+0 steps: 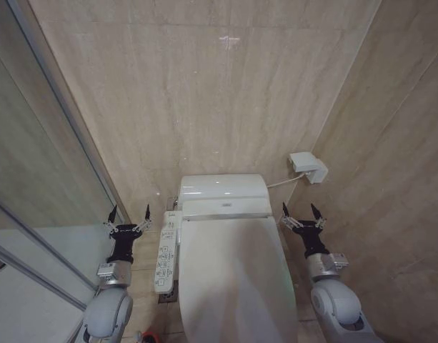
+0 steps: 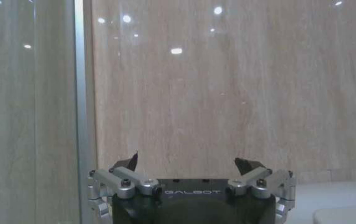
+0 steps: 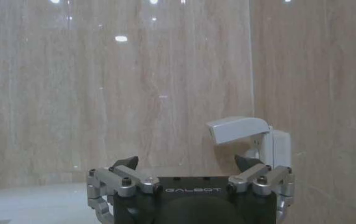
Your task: Open the toilet lid, clean the toilet bowl with a toilet brush, close the toilet lid, and flush.
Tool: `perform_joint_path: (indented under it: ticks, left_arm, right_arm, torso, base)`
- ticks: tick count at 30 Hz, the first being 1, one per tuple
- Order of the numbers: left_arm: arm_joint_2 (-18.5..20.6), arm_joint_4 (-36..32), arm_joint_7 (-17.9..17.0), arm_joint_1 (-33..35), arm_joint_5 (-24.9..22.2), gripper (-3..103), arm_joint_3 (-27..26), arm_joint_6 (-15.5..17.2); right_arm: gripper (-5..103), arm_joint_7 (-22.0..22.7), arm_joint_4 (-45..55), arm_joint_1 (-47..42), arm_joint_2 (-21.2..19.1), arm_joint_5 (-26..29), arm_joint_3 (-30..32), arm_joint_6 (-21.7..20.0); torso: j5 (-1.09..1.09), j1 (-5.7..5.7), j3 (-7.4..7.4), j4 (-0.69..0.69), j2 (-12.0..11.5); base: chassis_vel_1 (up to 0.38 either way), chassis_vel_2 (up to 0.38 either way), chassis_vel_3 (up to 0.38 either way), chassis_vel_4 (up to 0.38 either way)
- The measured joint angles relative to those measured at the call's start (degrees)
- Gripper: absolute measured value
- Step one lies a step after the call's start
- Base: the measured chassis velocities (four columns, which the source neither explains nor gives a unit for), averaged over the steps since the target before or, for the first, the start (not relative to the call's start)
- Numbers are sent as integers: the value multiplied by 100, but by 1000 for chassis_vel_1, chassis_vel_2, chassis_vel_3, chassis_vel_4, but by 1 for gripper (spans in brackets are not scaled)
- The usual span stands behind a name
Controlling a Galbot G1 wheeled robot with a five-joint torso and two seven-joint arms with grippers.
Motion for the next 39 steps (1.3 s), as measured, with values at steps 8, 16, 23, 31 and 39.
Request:
perform_joint_path:
  ticks: [8,16,23,31,39]
  left_arm:
    - [73,283,-122,-101,19,100,-178,-49]
    - [474,1066,112,-443,-338,100,-154,-244]
    - [818,1566,315,-991,-629,95,122,-167]
    - [1306,2532,617,-1902,-660,78,672,-310]
    - [1438,3387,1241,-2389,-414,50,1135,-834]
  right_arm:
    - [100,0,0,1,0,0,0,0]
    - [100,0,0,0,0,0,0,0]
    - [100,0,0,0,0,0,0,0]
    - [100,0,0,0,0,0,0,0]
    - [100,0,0,0,0,0,0,0]
  torso:
    - [0,5,2,0,-1]
    - [-1,1,1,1,-1]
    - [0,2,1,0,-1]
    - [-2,3,1,-1,-1]
    - [0,3,1,-1,-1]
  base:
    - [-43,59,61,-62]
    - [0,0,0,0]
    - [0,0,0,0]
    - [0,0,0,0]
    - [0,0,0,0]
